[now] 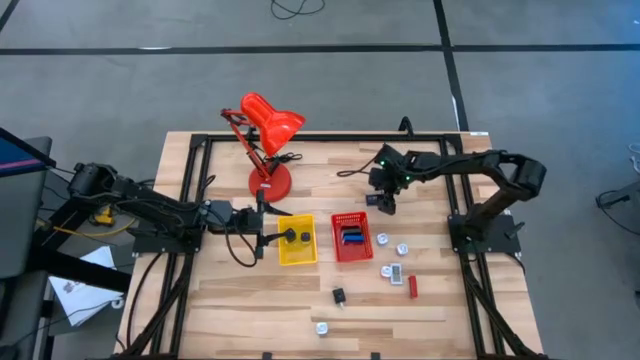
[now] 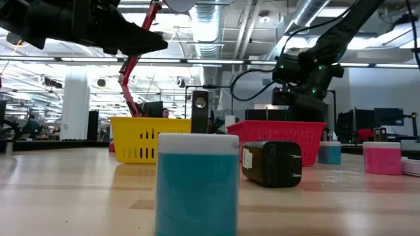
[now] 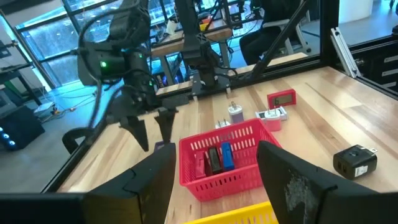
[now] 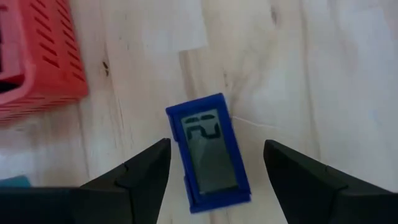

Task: Pick & Place Office items
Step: Put the dark blue digital timer into the red bin

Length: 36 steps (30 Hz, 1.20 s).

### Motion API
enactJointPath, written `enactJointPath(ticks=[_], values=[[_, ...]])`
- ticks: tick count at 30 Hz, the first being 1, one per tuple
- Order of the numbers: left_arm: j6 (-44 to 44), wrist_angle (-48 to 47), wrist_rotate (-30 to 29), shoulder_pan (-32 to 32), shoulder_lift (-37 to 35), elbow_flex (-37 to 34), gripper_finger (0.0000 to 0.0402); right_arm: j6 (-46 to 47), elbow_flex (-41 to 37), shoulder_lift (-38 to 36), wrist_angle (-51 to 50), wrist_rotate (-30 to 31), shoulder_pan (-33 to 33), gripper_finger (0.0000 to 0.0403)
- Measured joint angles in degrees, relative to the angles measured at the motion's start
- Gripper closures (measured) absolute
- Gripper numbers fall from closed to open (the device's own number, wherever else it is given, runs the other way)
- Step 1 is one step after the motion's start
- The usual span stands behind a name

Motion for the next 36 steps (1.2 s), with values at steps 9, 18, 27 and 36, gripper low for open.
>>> enactJointPath(ticks=[9, 18, 27, 36], values=[[0.0, -0.02, 0.0, 0.0, 0.0, 0.02, 0.0183, 0.9, 0.02, 2.58, 2.81, 0.23, -1.99, 0.0152], [0.02, -0.24, -0.2, 0.0, 0.0, 0.02, 0.0183, 0.51, 0.35, 5.42, 3.28, -0.26, -2.2, 0.0152], [0.02, -0.22, -0.34, 0.0, 0.0, 0.02, 0.0183, 0.41, 0.22, 5.63, 3.2, -0.77, -2.48, 0.0187], [0.0, -0.22, -0.43, 0.0, 0.0, 0.02, 0.0183, -0.65, 0.18, 5.36, 3.05, 0.33, -2.02, 0.0274]])
